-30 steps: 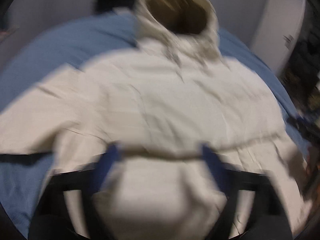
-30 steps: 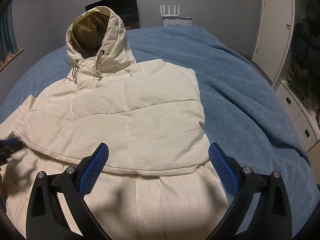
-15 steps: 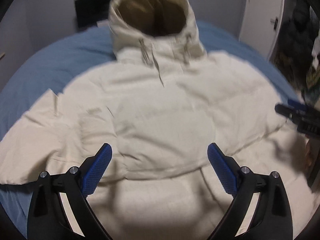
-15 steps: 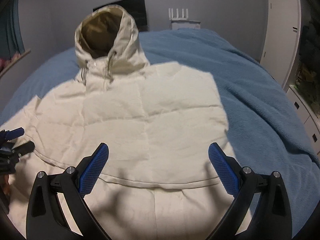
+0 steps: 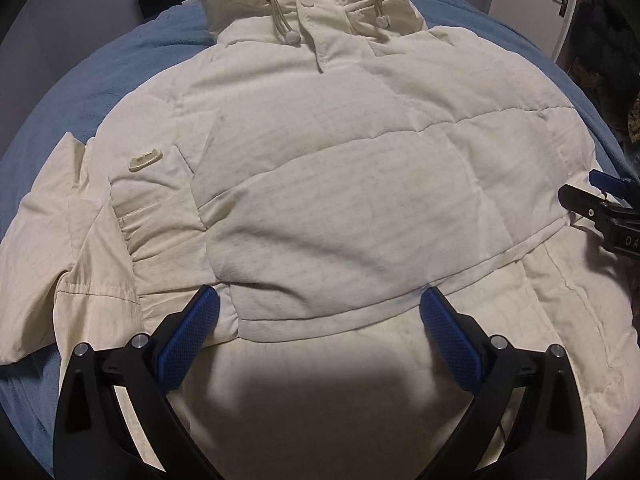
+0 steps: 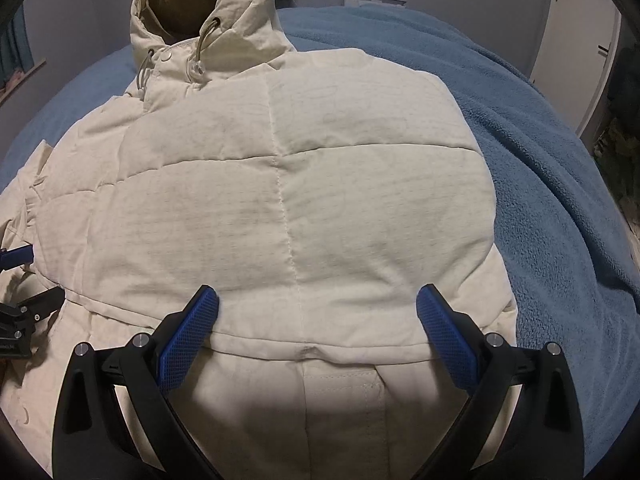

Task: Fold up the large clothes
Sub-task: 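Move the left tool to the other sleeve and grasp its cuff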

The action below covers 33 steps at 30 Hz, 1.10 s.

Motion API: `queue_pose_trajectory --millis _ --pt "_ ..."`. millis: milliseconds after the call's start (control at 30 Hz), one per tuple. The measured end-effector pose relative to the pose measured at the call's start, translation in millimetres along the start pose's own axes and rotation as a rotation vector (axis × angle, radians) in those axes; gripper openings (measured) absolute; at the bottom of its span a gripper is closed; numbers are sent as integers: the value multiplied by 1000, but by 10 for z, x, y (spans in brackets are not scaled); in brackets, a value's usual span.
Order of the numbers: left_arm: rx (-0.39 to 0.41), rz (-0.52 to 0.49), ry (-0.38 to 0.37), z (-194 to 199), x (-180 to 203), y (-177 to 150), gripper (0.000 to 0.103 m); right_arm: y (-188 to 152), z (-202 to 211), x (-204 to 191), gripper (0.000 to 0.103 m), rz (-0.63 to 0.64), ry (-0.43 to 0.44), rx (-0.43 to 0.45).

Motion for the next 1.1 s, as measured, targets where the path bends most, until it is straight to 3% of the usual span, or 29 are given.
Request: queue_pose_trajectory --millis 200,333,467,633,800,1000,1100 --pt "-7 -15 13 -19 19 29 97 21 75 52 96 -17 21 7" --pt "48 12 5 157 -31 36 97 19 356 145 96 -81 60 88" --pt "126 81 53 515 -216 76 97 69 714 182 96 -127 110 203" --pt "228 109 119 1168 -687 243 97 135 1148 -17 96 -74 111 341" --pt "249 186 201 1521 -1340 238 97 190 1527 -308 96 -62 72 464" --pt "189 321 309 1484 -1985 -149 97 344 1526 -715 96 -37 138 361" --pt "144 365 305 1336 -2125 -324 97 315 1405 -911 96 -22 134 295"
Point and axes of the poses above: each gripper's, at about its wrist camera, not at the fingertips, and z roughly against the way its jaws point, x to its right, y to its top, the point moved 1 cm from there along -z, roughly the way its jaws point, and after that the axes turned 8 degrees about -z, right-handed, at the moved point
